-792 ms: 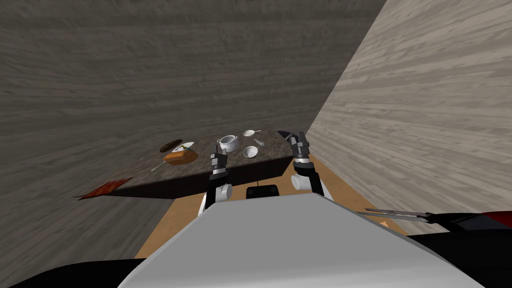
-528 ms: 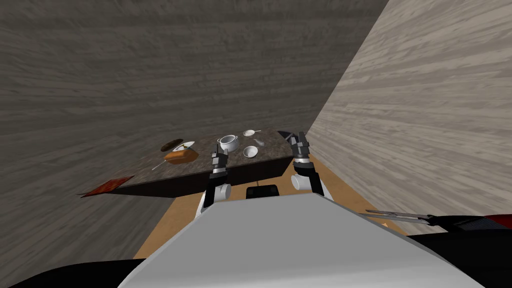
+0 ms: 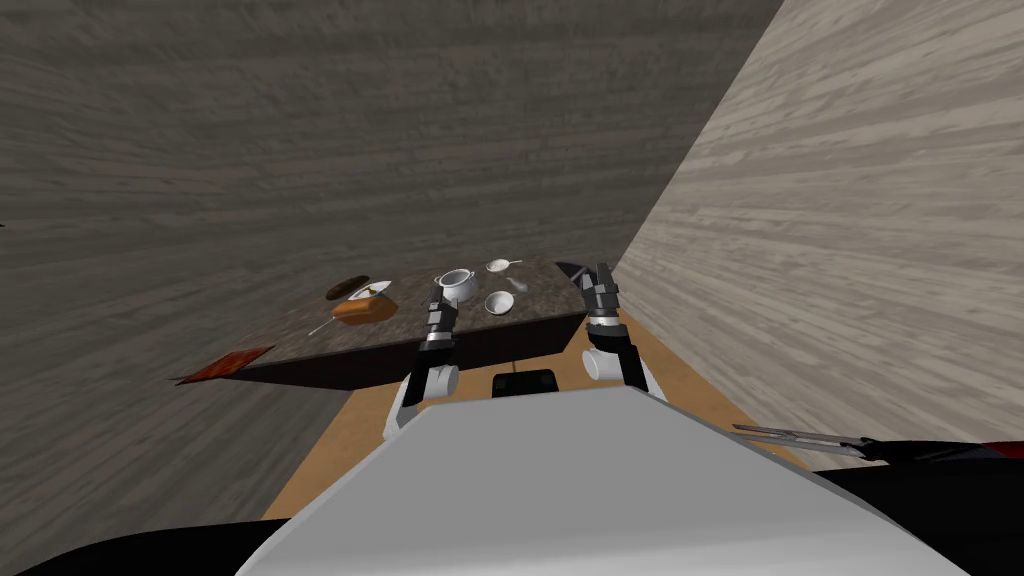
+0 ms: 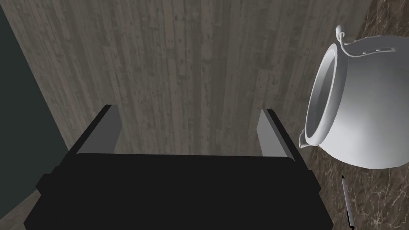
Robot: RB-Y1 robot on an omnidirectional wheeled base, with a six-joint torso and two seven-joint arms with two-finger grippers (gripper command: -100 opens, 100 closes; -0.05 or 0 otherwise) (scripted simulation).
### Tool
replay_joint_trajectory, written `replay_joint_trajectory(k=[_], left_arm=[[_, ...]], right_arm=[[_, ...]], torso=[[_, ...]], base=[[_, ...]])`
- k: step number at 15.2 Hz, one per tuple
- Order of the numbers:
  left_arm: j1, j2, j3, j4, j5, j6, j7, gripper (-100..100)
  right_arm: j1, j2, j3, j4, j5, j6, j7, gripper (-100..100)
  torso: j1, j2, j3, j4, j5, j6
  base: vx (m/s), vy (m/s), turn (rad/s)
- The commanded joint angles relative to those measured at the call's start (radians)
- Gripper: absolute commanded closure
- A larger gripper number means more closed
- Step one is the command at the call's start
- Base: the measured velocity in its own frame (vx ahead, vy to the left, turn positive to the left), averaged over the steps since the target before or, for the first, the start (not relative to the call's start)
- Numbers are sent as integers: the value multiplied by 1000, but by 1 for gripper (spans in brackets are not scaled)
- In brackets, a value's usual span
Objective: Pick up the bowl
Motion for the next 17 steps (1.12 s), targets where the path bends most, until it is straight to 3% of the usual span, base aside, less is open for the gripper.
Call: replay_joint_trajectory(k=[1,13,16,17], left_arm=[[-14,13,5,-10,-2,50,-5,-100],[-78,37,25,-30,-13,282,-32,-100],[-78,37,25,-30,-13,325,-32,-100],[-96,39,30,-34,-15,362,-40,-100]], right_arm=[[0,0,0,0,0,0,0,0],[0,0,0,0,0,0,0,0],[0,0,0,0,0,0,0,0],[0,0,0,0,0,0,0,0]], torso=[[0,0,0,0,0,0],[0,0,0,0,0,0],[0,0,0,0,0,0],[1,0,0,0,0,0]], base=[[-6,-31,34],[-8,-37,26],[-10,-34,13],[-7,-30,20]])
